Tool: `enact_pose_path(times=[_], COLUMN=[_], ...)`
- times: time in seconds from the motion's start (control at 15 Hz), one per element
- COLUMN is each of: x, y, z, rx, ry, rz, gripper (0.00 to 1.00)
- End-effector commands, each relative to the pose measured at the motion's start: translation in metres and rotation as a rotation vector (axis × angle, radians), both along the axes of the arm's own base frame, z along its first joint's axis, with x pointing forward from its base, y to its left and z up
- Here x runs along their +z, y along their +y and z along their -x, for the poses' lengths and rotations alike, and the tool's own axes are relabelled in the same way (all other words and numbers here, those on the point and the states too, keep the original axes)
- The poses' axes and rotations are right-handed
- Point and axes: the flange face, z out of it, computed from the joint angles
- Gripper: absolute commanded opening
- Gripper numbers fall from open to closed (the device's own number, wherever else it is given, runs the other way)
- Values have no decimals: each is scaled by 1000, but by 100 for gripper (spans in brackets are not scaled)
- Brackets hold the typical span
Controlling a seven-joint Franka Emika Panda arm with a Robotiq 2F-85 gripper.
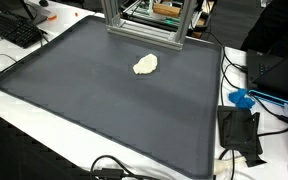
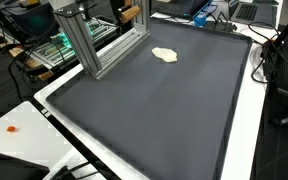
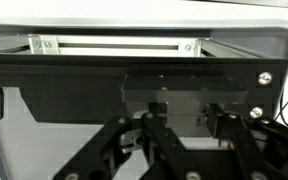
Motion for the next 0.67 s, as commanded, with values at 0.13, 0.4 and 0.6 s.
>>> enact_pose_path(times=[0.13,0.4,0.6], x=[4,24,35], y=[-2,-2,2], z=[3,-11,-32], rx=[2,24,-36], ry=[-17,-31,-82], rz=[-28,-29,-36], gripper=[79,100,100])
